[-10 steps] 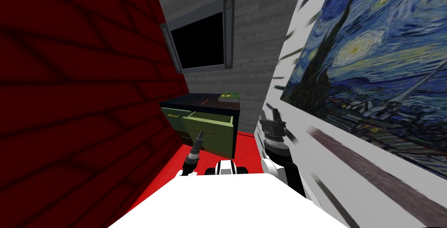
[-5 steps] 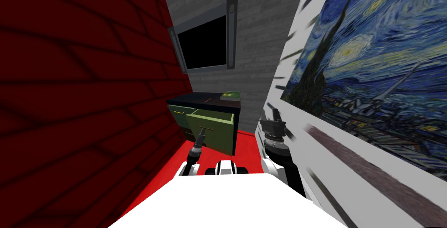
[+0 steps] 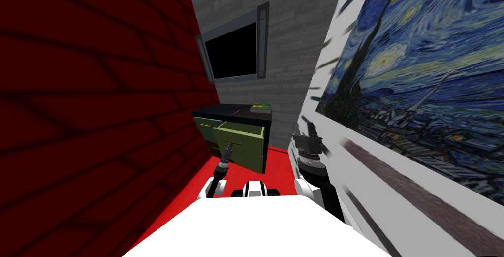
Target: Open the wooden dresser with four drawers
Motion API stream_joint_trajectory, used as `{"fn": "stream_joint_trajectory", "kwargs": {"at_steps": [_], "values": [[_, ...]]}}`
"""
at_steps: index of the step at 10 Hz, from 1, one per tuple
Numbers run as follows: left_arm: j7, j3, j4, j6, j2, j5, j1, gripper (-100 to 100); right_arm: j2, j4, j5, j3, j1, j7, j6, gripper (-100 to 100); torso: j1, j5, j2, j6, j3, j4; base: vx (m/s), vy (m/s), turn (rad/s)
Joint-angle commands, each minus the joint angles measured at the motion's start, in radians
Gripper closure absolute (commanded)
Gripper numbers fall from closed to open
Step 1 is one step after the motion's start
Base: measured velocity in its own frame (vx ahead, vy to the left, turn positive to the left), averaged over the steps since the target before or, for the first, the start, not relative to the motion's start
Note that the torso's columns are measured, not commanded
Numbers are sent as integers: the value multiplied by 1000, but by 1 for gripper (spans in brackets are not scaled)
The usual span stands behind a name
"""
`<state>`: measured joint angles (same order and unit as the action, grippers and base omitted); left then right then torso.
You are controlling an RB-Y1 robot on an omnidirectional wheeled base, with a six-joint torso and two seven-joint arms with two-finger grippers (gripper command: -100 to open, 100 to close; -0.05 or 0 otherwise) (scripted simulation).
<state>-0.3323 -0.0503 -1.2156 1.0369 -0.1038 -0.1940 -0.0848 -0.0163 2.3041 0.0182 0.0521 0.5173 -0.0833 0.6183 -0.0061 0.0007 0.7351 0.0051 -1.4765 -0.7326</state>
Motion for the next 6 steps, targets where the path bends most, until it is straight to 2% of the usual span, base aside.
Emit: {"fn": "stream_joint_trajectory", "kwargs": {"at_steps": [1,3,5,6], "values": [[0,-7,82,9,-6,5,83,100,0,0,0,0,0,0,0,0,0,-1,2,-1,0,-1,-110,-7,69],[0,-7,106,9,-6,5,83,100,0,0,0,0,0,0,0,0,-1,-1,0,0,0,-1,-30,13,-6],[2,-7,169,21,-13,14,163,100,0,0,0,0,0,0,0,0,2,-1,1,-3,-1,-2,-90,6,80],[2,-7,190,21,-13,14,163,100,0,0,0,0,0,0,0,0,2,-1,4,-2,1,-4,-52,-6,6]]}}
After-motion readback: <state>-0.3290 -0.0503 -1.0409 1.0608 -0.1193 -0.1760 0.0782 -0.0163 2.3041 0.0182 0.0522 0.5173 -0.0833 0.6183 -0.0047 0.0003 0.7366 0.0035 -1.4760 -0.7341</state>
